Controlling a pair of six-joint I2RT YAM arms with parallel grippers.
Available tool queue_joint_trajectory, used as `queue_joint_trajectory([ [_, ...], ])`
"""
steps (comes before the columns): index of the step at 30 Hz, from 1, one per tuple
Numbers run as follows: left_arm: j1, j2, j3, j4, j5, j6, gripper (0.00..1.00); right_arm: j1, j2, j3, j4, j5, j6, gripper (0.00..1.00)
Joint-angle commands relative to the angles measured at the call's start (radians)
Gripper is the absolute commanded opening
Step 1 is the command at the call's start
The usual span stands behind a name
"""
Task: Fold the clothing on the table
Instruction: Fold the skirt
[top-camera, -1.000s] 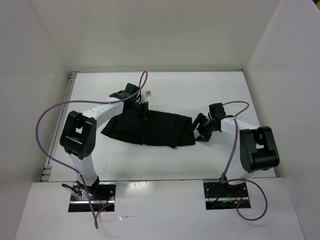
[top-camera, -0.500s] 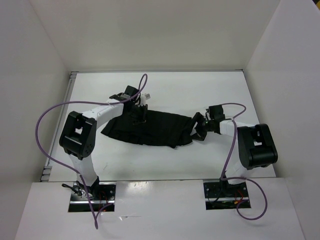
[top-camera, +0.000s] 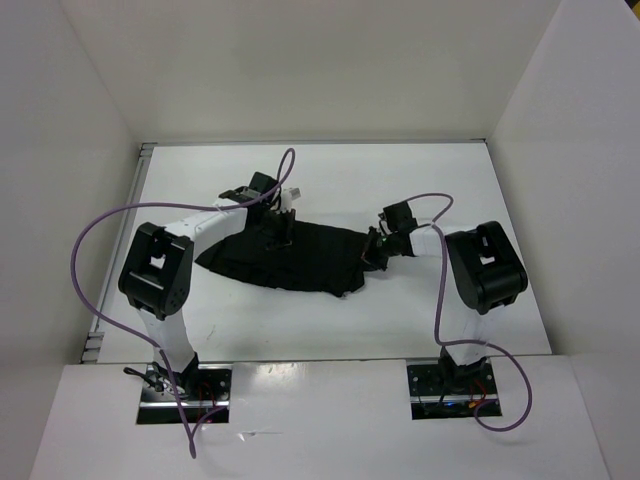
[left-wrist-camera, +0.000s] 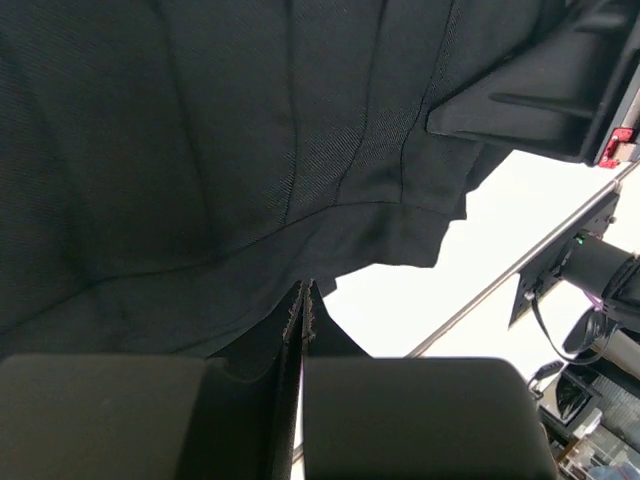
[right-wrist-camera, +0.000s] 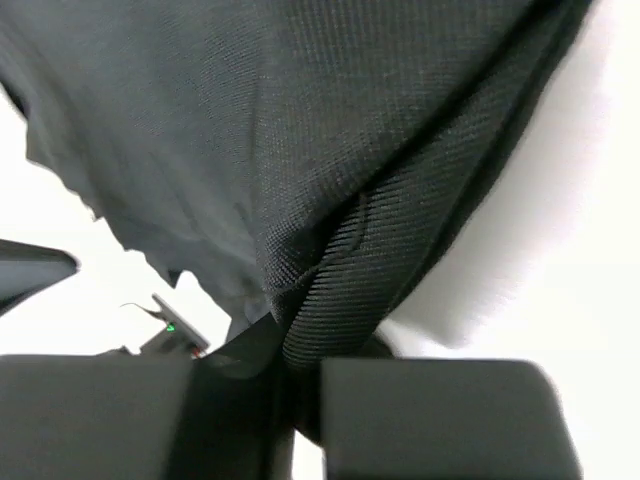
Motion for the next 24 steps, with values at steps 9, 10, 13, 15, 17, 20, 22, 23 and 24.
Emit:
queue_joint_trajectory([
  [9,0.005,-0.011,0.07,-0.011,-0.291,0.002,0.02,0.003,-0.025,0.055,-0.136,0.178,-0.048,0.0],
  [10,0.005,-0.011,0.081,-0.011,-0.291,0.002,0.02,0.003,-0.025,0.055,-0.136,0.178,-0.048,0.0],
  [13,0.005,0.028,0.09,-0.001,-0.25,0.002,0.02,0.003,-0.016,0.055,-0.136,0.178,-0.048,0.0],
  [15,0.005,0.047,0.09,0.022,-0.225,0.002,0.02,0.003,-0.016,0.055,-0.136,0.178,-0.048,0.0],
  [17,0.005,0.071,0.09,0.032,-0.193,0.002,0.02,0.003,-0.007,0.064,-0.136,0.169,-0.048,0.0],
  [20,-0.004,0.11,0.09,0.023,-0.211,0.002,0.02,0.003,-0.006,0.065,-0.147,0.169,-0.048,0.0],
  [22,-0.013,0.131,0.081,0.011,-0.259,0.002,0.02,0.003,-0.017,0.074,-0.158,0.169,-0.048,0.0],
  [23,-0.022,0.131,0.081,0.011,-0.259,0.002,0.02,0.003,-0.017,0.074,-0.167,0.169,-0.057,0.0],
  [24,-0.022,0.141,0.066,0.011,-0.27,0.002,0.02,0.003,-0.034,0.083,-0.167,0.169,-0.057,0.0],
])
